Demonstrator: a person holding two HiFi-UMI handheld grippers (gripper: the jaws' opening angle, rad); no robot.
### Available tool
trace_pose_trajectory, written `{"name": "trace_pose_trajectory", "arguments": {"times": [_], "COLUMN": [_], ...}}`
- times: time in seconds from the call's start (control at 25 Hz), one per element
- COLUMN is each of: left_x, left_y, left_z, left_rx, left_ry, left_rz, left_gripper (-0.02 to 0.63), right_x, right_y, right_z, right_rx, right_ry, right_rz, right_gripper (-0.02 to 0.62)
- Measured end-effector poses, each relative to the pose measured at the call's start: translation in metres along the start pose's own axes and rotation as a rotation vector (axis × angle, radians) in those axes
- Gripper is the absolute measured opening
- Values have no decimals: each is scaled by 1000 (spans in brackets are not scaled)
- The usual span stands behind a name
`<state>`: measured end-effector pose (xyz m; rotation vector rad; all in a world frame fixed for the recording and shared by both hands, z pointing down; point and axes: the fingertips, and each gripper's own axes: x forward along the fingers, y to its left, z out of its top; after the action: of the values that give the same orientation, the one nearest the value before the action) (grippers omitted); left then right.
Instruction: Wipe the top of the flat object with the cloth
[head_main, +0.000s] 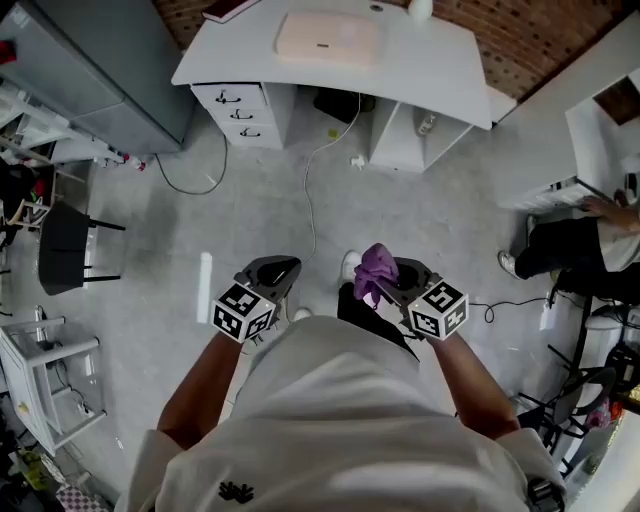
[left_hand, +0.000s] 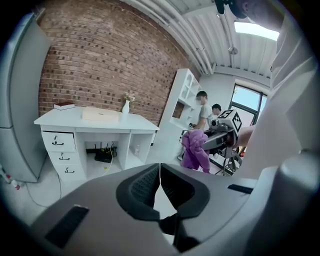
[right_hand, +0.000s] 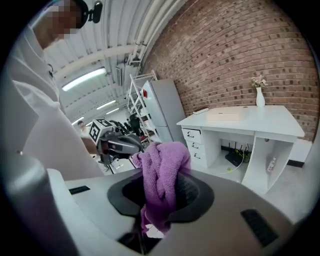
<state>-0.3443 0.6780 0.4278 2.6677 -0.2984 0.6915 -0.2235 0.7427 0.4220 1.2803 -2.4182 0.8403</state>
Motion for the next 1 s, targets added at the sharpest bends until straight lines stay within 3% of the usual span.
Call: {"name": "trace_pose_trajectory", "arguments": {"times": [0.24, 0.48, 0.68, 1.0], "left_x": [82, 150, 187, 250], "left_y": [41, 75, 99, 204], "left_z": [94, 157, 180, 221], "left_rx": [17, 24, 30, 30], "left_ry": [-9, -17, -7, -7], "left_rz": [46, 106, 126, 106], "left_gripper": [26, 26, 26, 26], "right_x": [-7, -12, -4, 48], "right_y": [-109, -200, -253, -334], "right_z": [62, 97, 108, 152], "right_rx": [-14, -18, -4, 20], "right_ry": [-19, -33, -48, -20], "right_rz": [41, 70, 61, 6], "right_gripper": [114, 115, 115, 115]}}
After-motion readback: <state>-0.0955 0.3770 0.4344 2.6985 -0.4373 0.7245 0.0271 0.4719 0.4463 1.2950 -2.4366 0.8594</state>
